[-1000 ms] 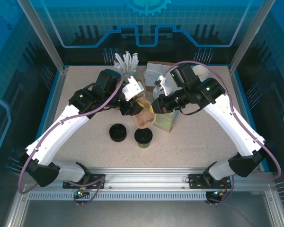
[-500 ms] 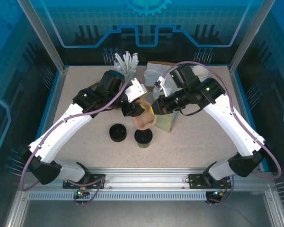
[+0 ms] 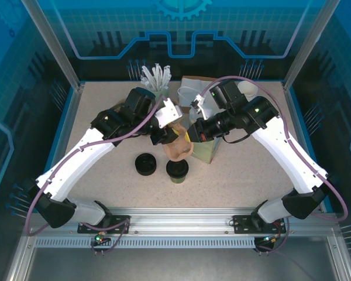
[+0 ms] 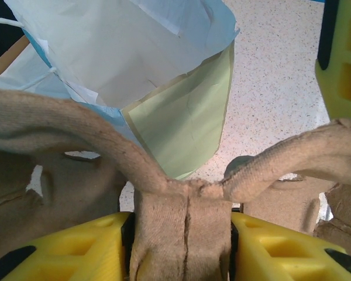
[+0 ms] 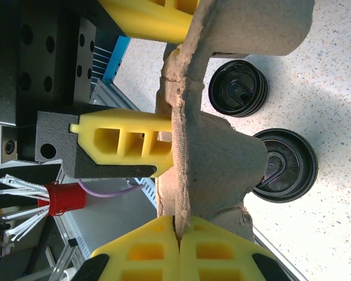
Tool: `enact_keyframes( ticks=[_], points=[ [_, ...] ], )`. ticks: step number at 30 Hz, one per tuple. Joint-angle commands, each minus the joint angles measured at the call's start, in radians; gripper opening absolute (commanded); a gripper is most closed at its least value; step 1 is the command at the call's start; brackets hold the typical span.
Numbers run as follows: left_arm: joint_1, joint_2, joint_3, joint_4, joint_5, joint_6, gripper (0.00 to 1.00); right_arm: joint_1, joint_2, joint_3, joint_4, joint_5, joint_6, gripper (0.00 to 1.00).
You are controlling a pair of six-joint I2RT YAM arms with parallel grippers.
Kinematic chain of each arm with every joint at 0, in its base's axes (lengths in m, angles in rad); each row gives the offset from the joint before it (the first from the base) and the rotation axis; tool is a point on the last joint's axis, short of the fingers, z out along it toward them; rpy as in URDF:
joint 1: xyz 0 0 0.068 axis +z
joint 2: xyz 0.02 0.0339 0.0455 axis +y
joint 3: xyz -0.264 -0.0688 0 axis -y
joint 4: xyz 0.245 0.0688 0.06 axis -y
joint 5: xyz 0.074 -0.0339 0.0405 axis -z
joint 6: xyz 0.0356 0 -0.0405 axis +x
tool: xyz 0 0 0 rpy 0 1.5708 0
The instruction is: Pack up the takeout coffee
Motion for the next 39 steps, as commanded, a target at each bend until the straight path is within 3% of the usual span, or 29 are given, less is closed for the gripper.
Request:
enact_keyframes(
  ticks=[1, 10, 12, 14, 18, 24, 29, 32, 39],
  points=[
    [-0.005, 0.007, -0.005, -0.005, 0.015, -0.004, 0.42, 0.012, -0.004, 0.024, -0.027, -0.012, -0.017, 0.0],
    [-0.005, 0.006, 0.001, -0.011, 0.021, -0.028, 0.38, 0.012, -0.031, 0.01, -0.027, 0.007, -0.01, 0.05],
    [-0.005, 0.002, 0.0, -0.004, 0.032, -0.039, 0.39, 0.01, -0.043, 0.009, -0.032, 0.026, -0.008, 0.15],
    [-0.005, -0.004, 0.001, 0.001, 0.054, -0.05, 0.37, 0.008, -0.058, 0.009, -0.039, 0.059, -0.007, 0.35],
    [-0.002, -0.014, 0.003, 0.01, 0.074, -0.072, 0.36, -0.024, -0.103, 0.015, -0.059, 0.091, -0.014, 0.43],
    [-0.002, -0.02, 0.011, 0.006, 0.075, -0.084, 0.35, -0.152, -0.184, 0.023, -0.082, 0.126, -0.01, 0.53],
    [0.002, -0.041, 0.002, 0.033, 0.07, -0.115, 0.36, -0.229, -0.199, 0.049, -0.141, 0.352, 0.019, 0.55],
    [0.01, -0.046, 0.007, 0.046, 0.07, -0.149, 0.33, -0.241, -0.182, 0.064, -0.175, 0.506, 0.079, 0.63],
    [0.018, -0.057, 0.011, 0.044, 0.072, -0.174, 0.33, -0.244, -0.146, 0.05, -0.16, 0.677, 0.152, 0.64]
  ],
)
